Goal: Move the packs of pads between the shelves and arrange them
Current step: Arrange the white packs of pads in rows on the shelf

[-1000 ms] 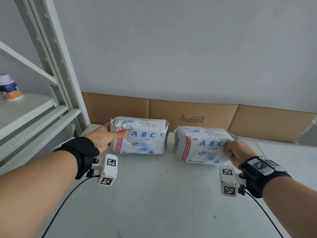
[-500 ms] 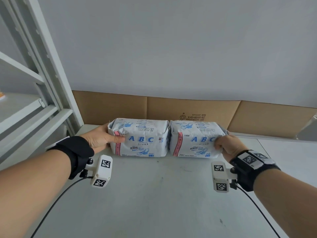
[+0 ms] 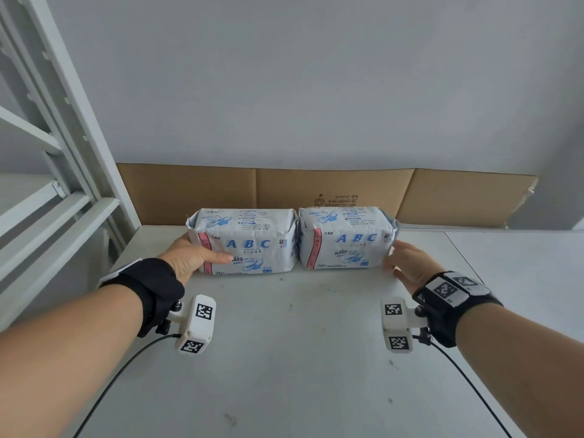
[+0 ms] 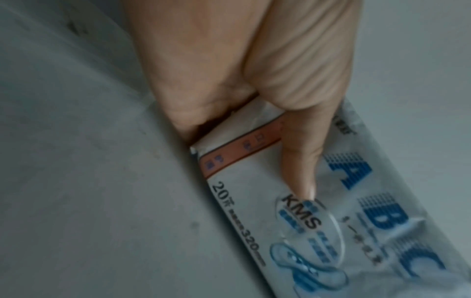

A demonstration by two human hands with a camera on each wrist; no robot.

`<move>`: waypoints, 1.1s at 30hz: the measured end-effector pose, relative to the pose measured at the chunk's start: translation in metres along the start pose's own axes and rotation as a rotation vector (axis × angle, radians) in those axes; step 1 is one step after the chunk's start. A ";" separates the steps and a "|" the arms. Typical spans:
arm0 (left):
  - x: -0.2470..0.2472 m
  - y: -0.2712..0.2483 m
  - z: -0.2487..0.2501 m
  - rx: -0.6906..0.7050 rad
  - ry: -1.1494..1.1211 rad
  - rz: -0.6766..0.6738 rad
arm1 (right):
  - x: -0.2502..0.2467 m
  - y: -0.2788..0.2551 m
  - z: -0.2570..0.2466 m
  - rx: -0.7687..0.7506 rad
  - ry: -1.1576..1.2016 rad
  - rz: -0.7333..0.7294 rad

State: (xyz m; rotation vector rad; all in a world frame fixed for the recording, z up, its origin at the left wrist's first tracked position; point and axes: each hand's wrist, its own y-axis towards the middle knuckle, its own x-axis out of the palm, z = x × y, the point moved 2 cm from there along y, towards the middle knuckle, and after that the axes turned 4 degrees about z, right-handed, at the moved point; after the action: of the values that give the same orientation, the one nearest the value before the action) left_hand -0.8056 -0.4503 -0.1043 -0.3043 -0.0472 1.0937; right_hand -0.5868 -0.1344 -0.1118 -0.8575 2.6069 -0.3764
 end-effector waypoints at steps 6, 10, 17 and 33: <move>0.006 -0.017 -0.007 -0.060 0.091 0.181 | -0.022 -0.033 0.013 0.085 0.035 0.012; 0.017 -0.047 -0.016 -0.153 0.132 0.319 | -0.042 -0.060 0.015 0.056 0.047 -0.012; 0.084 -0.147 -0.006 -0.046 0.102 0.366 | -0.091 -0.125 0.034 -0.133 0.052 -0.154; 0.311 -0.404 -0.017 0.080 0.092 -0.088 | -0.323 -0.264 0.159 -0.144 0.051 -0.062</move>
State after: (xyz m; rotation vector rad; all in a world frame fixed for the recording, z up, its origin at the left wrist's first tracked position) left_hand -0.3085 -0.3504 -0.0476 -0.2778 0.0643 0.9909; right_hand -0.1423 -0.1640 -0.0751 -0.9903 2.6855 -0.2322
